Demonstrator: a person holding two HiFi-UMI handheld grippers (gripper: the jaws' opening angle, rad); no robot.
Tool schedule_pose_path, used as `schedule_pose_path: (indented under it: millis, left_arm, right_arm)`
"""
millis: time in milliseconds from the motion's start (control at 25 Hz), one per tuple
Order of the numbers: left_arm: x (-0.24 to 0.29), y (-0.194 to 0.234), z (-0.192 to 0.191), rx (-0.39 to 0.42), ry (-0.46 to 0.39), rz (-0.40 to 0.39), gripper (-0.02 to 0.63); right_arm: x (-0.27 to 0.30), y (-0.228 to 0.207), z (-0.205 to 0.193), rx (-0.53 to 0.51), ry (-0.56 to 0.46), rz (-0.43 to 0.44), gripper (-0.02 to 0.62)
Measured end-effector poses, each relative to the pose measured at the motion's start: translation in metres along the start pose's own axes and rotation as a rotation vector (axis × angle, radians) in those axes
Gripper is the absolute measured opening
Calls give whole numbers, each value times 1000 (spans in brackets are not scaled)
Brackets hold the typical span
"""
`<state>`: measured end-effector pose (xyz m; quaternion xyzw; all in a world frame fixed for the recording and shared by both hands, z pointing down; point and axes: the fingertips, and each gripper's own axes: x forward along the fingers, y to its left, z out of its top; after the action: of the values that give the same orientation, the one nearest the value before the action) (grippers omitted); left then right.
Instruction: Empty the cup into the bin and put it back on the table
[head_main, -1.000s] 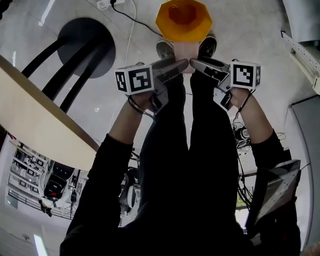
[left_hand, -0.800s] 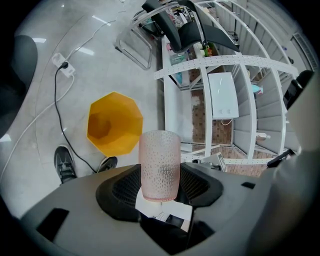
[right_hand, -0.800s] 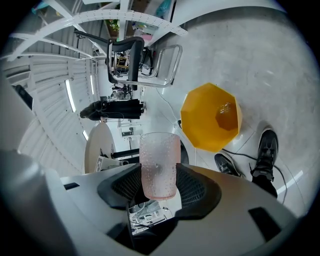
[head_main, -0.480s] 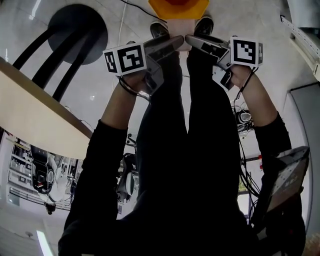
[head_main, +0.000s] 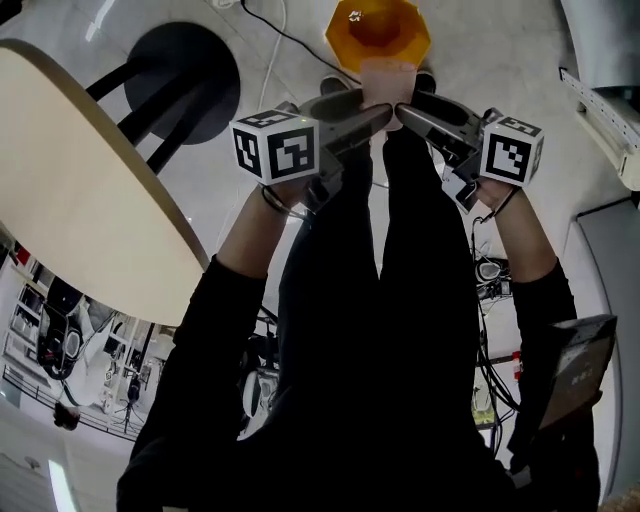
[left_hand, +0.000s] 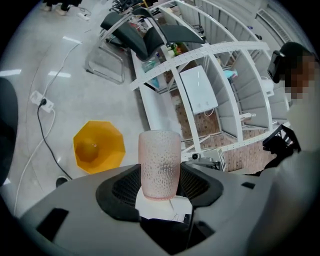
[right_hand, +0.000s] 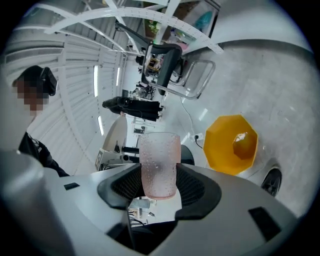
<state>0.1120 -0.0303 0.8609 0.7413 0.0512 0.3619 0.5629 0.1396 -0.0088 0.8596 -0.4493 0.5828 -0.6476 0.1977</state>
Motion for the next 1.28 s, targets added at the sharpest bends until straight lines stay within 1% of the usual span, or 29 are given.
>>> schedule_pose_path:
  millis: [160, 440, 520, 640, 800, 1000, 1160, 1280]
  left_arm:
    - [-9, -54, 0, 100, -16, -3, 259]
    - [-40, -124, 4, 223, -44, -7, 258]
    - [-50, -146, 9, 258, -67, -7, 258]
    - [-65, -180, 21, 293, -123, -14, 258]
    - [-85, -225, 31, 340, -172, -10, 258]
    - [-114, -276, 53, 472, -220, 27, 258]
    - [-146, -316, 66, 591, -286, 62, 258]
    - [-167, -344, 69, 670, -335, 96, 258]
  right_arm:
    - [-35, 42, 6, -143, -27, 34, 225]
    - [-69, 113, 13, -356, 10, 60, 225]
    - [-77, 136, 19, -425, 30, 64, 225]
    - [-91, 173, 32, -520, 53, 69, 225]
    - [-111, 220, 43, -608, 59, 82, 225]
    - [-126, 275, 61, -706, 34, 126, 225]
    - [-133, 328, 71, -849, 32, 153, 225]
    - [-141, 362, 71, -952, 35, 179, 225]
